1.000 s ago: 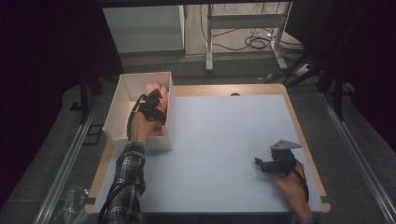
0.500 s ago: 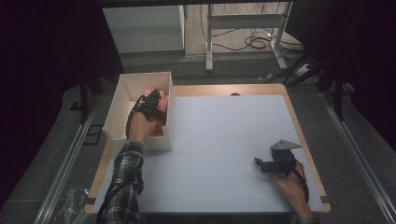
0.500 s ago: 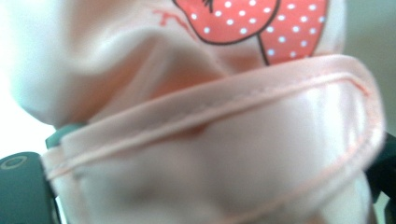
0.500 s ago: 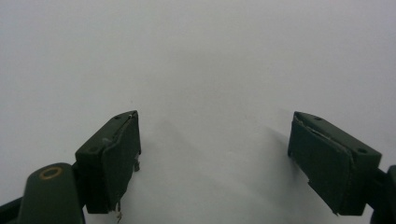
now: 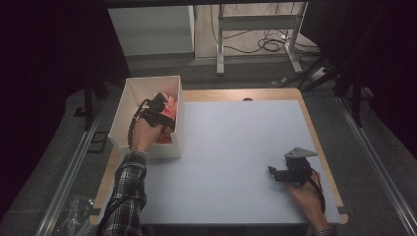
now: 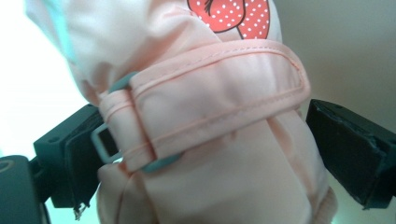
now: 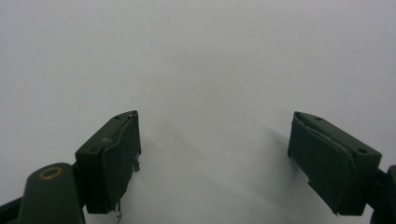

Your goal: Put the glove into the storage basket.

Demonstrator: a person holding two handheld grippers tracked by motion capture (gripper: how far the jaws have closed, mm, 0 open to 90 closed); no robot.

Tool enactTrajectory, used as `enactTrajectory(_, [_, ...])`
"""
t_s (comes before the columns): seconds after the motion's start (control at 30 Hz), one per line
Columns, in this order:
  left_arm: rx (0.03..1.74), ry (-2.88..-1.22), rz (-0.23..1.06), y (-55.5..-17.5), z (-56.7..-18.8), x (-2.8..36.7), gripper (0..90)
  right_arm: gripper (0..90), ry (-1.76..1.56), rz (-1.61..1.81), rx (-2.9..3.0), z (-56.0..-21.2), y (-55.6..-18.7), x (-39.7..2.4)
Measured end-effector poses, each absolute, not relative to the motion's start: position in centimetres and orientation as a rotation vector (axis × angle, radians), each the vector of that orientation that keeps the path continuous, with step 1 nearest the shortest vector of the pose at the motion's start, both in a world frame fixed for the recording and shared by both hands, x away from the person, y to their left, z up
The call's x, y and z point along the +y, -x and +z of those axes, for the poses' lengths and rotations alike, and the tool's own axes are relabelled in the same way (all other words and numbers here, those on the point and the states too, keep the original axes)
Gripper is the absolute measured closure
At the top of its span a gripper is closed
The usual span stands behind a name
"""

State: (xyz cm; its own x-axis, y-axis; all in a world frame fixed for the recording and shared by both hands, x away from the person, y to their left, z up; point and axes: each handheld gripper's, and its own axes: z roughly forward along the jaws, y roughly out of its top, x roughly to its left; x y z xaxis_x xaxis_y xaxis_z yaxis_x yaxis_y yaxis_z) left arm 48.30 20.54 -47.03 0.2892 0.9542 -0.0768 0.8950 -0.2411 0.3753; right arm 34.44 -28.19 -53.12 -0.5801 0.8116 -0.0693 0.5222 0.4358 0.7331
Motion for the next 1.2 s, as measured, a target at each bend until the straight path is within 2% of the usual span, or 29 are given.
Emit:
enactTrajectory(0.63, [1.559, -2.138, 0.361, -46.0, -45.4, 21.6, 3.4, 17.5, -1.127, 0.948, 2.278, -53.1, -34.4, -28.2])
enactTrajectory(1.2, [1.37, -2.07, 0.44, -43.4, -44.4, 22.4, 1.4, 17.4, -1.122, 0.944, 2.275, -53.1, -34.4, -28.1])
